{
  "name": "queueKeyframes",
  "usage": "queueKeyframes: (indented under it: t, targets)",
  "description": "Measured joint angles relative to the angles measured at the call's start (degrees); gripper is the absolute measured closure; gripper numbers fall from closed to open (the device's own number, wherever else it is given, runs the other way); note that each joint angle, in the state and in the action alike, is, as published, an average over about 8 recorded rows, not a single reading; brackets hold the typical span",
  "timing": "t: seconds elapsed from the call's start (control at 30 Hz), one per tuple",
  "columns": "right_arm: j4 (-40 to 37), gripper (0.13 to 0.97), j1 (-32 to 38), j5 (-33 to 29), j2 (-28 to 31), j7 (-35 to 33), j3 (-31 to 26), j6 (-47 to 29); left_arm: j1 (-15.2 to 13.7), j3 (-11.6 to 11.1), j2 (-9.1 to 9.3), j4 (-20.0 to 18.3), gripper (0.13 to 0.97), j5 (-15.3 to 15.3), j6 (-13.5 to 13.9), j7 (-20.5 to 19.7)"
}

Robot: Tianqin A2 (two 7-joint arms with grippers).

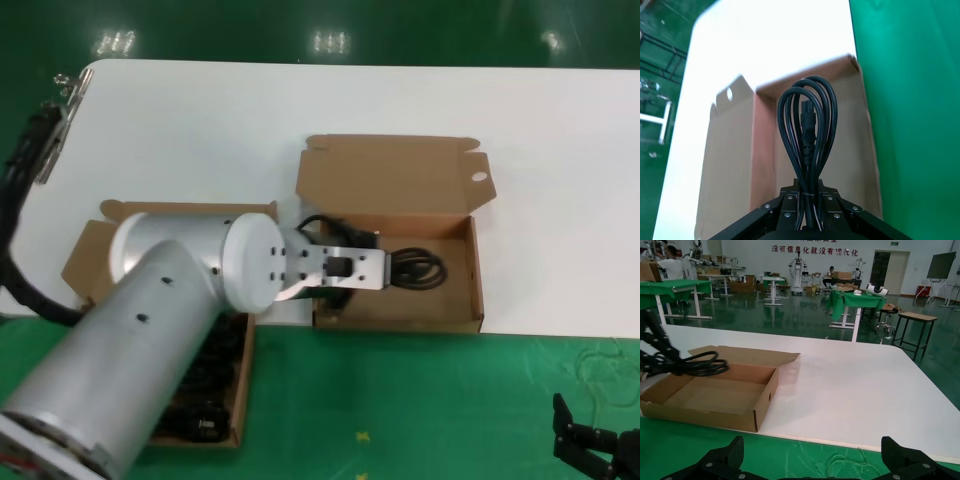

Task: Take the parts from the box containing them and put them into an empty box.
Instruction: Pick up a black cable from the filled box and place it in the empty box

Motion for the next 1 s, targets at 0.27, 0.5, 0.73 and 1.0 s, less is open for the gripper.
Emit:
queueKeyframes:
  t: [0.27,0.5,0.73,1.0]
  targets:
    - [0.0,0.129,0.0,0.0,0.0,0.0,0.0,0.0,-2.8,3.9,3.30,8.6,0.890,-10.1,-5.7,6.2]
    - [0.0,0.129,0.0,0.0,0.0,0.0,0.0,0.0,-5.3,10.6,3.77,13.6,0.889,-18.1,-8.8,8.0]
    - [0.0,0.129,0.0,0.0,0.0,0.0,0.0,0.0,-7.1,15.9,3.85,16.9,0.878,-25.2,-11.3,10.0]
    - [0.0,0.129,0.0,0.0,0.0,0.0,0.0,0.0,-8.3,22.0,3.87,18.2,0.823,-36.8,-14.3,13.6]
